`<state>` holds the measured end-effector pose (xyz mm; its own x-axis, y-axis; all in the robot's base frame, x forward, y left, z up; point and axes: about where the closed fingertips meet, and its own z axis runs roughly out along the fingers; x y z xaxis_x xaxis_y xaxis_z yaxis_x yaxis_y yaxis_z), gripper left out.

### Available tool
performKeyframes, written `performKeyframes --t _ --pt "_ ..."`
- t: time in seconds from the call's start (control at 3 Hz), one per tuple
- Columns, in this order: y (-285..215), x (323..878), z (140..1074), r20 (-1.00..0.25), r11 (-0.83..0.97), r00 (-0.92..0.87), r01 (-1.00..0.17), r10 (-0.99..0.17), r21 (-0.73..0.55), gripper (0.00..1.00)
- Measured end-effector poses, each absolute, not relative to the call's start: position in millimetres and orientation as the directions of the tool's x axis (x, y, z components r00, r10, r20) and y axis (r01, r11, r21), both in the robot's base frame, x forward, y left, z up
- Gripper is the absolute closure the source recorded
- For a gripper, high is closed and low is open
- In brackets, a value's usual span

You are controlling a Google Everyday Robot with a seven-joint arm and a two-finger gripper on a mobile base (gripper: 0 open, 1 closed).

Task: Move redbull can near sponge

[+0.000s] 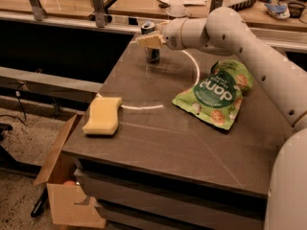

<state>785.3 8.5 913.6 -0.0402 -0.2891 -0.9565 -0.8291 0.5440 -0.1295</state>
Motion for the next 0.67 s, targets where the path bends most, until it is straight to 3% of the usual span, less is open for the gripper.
performKeyframes --t 0.33,0.67 --pt "9 786 917 -0.956 0.528 -0.029 -0.838 -0.293 -0.136 0.74" --pt "-5 772 963 -0.973 0.521 -0.065 -0.852 -0.221 -0.061 1.00"
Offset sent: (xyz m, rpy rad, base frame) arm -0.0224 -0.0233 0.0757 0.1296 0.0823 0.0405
